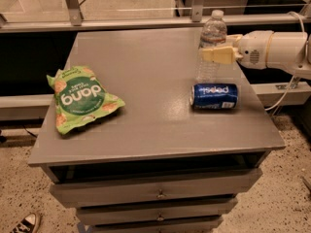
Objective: Move water bottle near pepsi can
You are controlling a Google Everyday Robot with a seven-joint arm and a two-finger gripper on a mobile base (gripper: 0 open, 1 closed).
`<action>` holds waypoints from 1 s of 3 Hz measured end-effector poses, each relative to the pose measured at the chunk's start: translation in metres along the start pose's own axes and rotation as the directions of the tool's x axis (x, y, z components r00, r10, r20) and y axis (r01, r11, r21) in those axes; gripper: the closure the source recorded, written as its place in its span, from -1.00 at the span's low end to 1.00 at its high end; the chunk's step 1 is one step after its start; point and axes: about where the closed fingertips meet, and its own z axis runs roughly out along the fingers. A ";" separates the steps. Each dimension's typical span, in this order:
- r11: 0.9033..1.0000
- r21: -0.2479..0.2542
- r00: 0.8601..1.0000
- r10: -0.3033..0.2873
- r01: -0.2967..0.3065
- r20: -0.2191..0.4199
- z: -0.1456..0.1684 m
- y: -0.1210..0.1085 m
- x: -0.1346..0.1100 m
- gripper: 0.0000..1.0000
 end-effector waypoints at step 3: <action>0.995 -0.072 0.998 -0.065 0.064 -0.010 -0.003 0.019 0.033 -1.00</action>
Offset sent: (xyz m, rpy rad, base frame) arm -0.0220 0.0006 -0.0372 -0.0319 -0.0225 0.0836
